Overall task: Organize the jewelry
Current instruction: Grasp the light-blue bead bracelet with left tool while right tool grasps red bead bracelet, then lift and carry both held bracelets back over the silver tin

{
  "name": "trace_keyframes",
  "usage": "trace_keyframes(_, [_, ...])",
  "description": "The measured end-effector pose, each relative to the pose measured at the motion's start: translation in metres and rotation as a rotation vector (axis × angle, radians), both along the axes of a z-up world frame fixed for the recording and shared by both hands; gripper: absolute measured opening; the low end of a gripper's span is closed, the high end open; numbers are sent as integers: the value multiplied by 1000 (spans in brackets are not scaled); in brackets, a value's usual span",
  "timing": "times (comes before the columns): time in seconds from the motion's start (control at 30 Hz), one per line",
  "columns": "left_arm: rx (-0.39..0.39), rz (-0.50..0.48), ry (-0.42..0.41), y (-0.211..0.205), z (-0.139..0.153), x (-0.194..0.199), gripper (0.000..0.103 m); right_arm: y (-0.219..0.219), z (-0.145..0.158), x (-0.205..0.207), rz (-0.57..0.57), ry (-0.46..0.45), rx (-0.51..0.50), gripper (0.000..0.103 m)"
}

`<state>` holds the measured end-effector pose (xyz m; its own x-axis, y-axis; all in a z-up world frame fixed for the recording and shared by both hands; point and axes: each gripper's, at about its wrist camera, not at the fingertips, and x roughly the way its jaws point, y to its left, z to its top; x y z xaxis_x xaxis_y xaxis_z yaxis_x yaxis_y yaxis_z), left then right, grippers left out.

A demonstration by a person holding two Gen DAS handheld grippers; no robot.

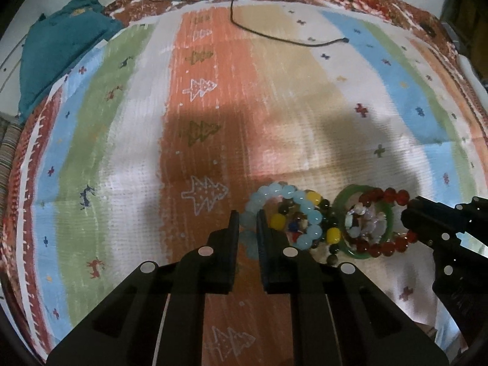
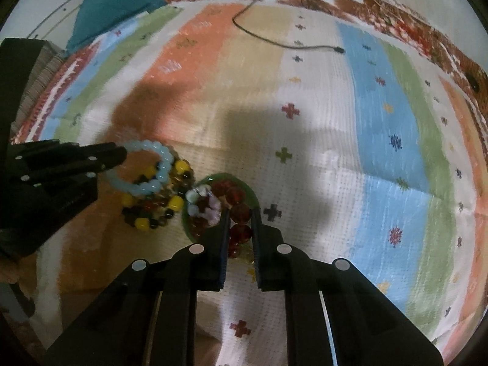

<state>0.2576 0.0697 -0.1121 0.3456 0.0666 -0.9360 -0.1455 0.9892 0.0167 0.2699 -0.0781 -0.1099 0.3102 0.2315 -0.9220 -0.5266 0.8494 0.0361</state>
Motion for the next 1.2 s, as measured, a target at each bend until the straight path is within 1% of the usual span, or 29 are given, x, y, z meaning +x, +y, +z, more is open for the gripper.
trace_keyframes(0.33, [-1, -24, -42, -12, 18, -12, 11, 3, 26, -14, 14, -40, 49, 14])
trace_keyframes(0.9, [-12, -19, -65, -13, 35, -30, 11, -6, 39, -26, -12, -60, 57, 14])
trace_keyframes(1.2, [-33, -20, -112, -19, 58, -45, 11, -12, 49, -40, -19, -85, 64, 14])
